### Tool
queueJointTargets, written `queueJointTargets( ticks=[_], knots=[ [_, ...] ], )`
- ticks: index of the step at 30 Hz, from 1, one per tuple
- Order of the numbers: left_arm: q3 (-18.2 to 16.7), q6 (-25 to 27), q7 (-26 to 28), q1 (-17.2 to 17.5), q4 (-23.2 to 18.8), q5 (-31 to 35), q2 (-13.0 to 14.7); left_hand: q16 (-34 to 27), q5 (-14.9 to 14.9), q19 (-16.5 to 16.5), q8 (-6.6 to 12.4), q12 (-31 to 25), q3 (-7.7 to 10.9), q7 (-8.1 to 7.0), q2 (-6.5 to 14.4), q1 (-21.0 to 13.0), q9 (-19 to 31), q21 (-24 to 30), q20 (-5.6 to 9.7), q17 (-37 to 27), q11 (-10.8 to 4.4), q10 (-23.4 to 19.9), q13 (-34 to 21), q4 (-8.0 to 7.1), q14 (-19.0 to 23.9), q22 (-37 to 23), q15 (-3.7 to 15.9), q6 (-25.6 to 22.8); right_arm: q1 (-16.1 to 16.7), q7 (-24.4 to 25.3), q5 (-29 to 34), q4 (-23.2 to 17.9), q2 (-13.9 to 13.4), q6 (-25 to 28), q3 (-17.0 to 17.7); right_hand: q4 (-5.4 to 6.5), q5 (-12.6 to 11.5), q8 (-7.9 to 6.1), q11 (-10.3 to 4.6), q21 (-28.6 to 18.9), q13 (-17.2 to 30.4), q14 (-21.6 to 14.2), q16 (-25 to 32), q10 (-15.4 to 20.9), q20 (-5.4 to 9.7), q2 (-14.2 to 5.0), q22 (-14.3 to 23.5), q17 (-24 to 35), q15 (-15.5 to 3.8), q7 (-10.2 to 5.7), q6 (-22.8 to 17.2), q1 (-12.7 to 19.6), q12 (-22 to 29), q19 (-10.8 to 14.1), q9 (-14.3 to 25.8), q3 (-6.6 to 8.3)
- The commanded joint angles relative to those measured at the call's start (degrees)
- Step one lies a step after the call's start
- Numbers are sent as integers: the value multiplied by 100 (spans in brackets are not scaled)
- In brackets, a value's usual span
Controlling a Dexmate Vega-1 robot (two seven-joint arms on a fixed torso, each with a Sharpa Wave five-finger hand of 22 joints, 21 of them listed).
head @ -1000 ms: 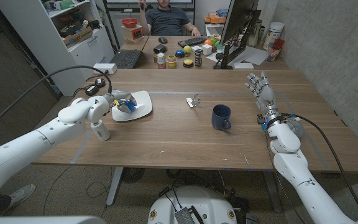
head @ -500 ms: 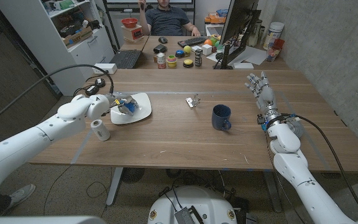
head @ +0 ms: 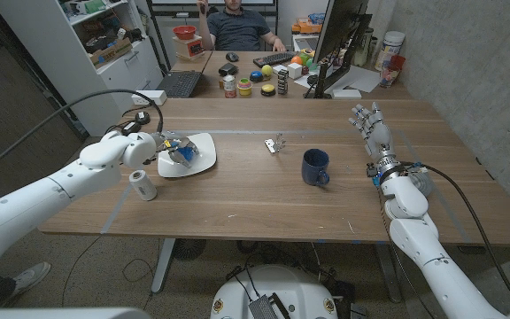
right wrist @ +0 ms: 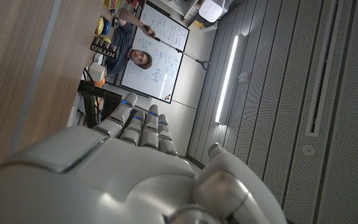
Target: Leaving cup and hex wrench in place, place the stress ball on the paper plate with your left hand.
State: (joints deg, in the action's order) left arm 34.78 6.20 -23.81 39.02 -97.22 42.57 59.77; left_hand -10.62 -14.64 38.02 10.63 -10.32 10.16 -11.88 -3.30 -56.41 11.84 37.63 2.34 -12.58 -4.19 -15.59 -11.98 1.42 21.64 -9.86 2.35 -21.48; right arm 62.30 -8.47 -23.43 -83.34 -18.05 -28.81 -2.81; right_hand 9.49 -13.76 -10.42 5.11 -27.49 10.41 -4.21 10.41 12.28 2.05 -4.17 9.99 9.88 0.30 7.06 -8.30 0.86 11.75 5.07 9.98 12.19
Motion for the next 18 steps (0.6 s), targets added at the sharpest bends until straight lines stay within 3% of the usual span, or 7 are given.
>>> queueJointTargets(
  ticks=[1, 18],
  knots=[
    [-181, 19, 33, 92, -207, -32, 98, -43, -44, -63, 55, -15, -54, -25, 50, 30, 17, -69, -36, -11, 32, 82, -5, -21, -60, 2, 246, 60, -6, -41, -39, 35, 10, -22, -3, -14, -31, -33, -19, 8, 15, -37, 2, 50, 254, -384, 14, 12, -15, 18, -53, 69, 49, 69, 20, -10],
    [-302, 78, 10, 128, -376, 8, 105, -52, -112, -353, 67, -4, -186, -65, 32, 98, 17, -358, -343, 9, 73, 321, 7, -74, -360, 25, 150, 225, -77, -111, -67, 197, 51, -97, -1, -14, -33, -29, -22, 42, 15, -40, -1, 48, 259, -381, 15, 12, -17, 20, -55, 68, 43, 84, 20, -10]
  ],
)
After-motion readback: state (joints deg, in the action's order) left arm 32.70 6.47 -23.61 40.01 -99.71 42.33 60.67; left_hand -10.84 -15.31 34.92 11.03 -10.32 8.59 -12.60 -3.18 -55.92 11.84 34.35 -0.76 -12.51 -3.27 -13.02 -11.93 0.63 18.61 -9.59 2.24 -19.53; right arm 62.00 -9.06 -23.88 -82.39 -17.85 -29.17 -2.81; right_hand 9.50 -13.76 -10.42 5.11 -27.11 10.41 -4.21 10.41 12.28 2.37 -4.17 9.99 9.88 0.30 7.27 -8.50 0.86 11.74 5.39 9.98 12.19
